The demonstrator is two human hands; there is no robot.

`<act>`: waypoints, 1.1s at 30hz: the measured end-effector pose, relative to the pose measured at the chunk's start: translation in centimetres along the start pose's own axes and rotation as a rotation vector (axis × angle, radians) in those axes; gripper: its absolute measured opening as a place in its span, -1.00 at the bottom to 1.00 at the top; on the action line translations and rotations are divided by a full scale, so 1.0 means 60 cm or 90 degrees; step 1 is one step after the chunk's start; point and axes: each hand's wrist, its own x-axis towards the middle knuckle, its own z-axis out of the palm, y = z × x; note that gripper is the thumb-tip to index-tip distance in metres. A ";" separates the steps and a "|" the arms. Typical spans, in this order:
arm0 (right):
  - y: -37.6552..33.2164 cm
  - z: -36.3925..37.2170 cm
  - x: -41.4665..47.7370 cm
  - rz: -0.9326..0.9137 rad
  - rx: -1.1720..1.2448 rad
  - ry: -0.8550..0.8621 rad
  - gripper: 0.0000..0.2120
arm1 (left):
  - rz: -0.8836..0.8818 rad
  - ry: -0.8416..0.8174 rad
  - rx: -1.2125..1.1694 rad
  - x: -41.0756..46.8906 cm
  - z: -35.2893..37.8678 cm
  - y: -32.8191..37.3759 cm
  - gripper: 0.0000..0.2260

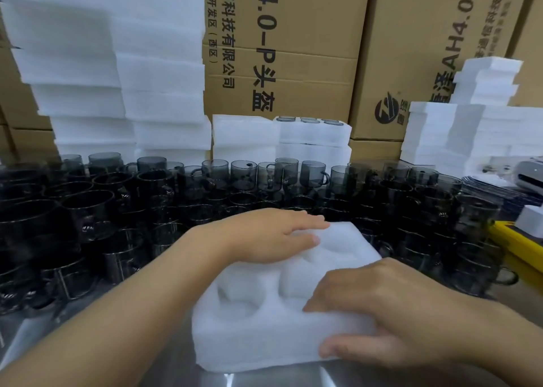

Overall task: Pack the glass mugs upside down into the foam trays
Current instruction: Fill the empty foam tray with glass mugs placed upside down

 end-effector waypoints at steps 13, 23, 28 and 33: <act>0.232 -0.102 0.038 0.785 -0.098 0.150 -0.77 | 0.014 0.053 -0.070 0.005 0.027 -0.015 -0.63; 0.226 -0.083 0.038 0.719 -0.013 0.181 -0.92 | -0.003 0.060 -0.084 0.005 0.025 -0.011 -0.67; 0.193 -0.088 0.067 0.617 -0.044 0.232 -0.98 | 0.006 0.067 -0.085 0.005 0.025 -0.012 -0.67; 0.153 -0.069 0.149 0.467 -0.070 0.191 -0.91 | 0.012 0.071 -0.080 0.005 0.026 -0.013 -0.67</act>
